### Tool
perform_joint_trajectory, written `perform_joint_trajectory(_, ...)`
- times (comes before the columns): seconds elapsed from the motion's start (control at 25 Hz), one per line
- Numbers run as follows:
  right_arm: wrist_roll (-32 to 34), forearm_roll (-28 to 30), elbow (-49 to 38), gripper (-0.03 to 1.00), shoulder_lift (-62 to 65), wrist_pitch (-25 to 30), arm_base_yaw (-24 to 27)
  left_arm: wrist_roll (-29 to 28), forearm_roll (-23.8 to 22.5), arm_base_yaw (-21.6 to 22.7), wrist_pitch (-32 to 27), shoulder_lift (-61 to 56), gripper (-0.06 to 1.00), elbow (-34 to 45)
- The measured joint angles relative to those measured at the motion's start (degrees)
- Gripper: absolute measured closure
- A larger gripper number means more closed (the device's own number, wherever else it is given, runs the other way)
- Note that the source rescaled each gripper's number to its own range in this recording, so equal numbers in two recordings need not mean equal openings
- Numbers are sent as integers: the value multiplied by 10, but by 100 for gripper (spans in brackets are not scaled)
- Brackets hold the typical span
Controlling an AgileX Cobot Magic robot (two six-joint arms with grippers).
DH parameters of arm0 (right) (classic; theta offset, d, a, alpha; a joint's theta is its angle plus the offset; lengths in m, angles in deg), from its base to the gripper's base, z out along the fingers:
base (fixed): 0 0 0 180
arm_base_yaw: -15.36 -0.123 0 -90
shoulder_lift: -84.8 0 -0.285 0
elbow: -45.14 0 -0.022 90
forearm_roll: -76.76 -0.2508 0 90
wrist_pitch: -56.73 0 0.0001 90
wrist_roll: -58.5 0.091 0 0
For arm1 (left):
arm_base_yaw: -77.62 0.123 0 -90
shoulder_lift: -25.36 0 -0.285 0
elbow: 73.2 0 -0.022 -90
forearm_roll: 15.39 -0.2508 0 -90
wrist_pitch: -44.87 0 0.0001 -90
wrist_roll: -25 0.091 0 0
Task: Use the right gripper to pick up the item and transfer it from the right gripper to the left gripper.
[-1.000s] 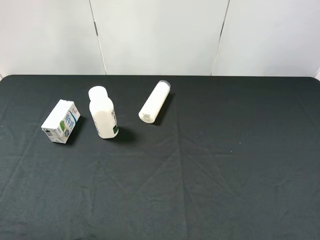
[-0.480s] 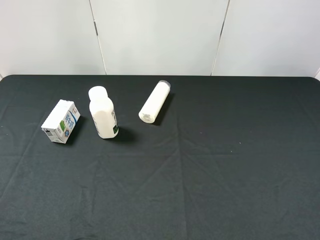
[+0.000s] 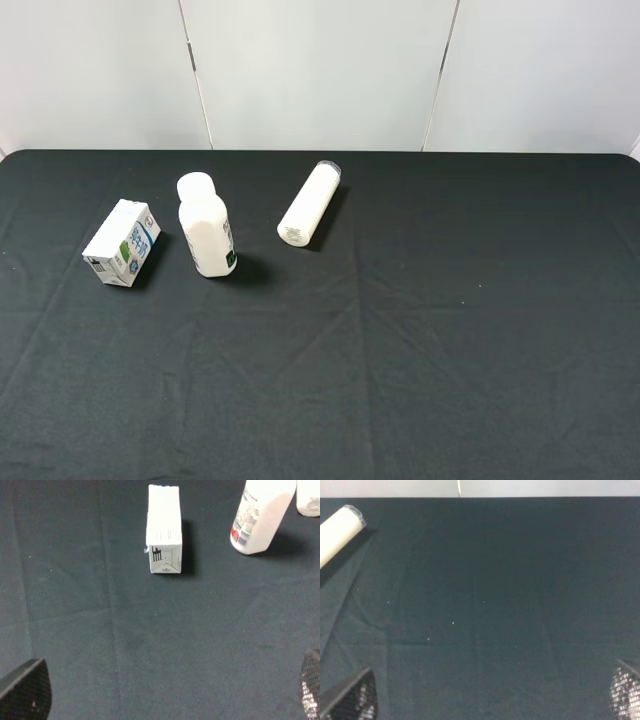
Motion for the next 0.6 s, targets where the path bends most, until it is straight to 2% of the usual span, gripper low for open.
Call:
perform_joint_trajectory(0.32,0,0,0,-3,0,0,1,0,0,5,0,0,-3,0)
perform_joint_trajectory(0.6,0,0,0,-3,0,0,75,0,0,80,0,0,-3,0)
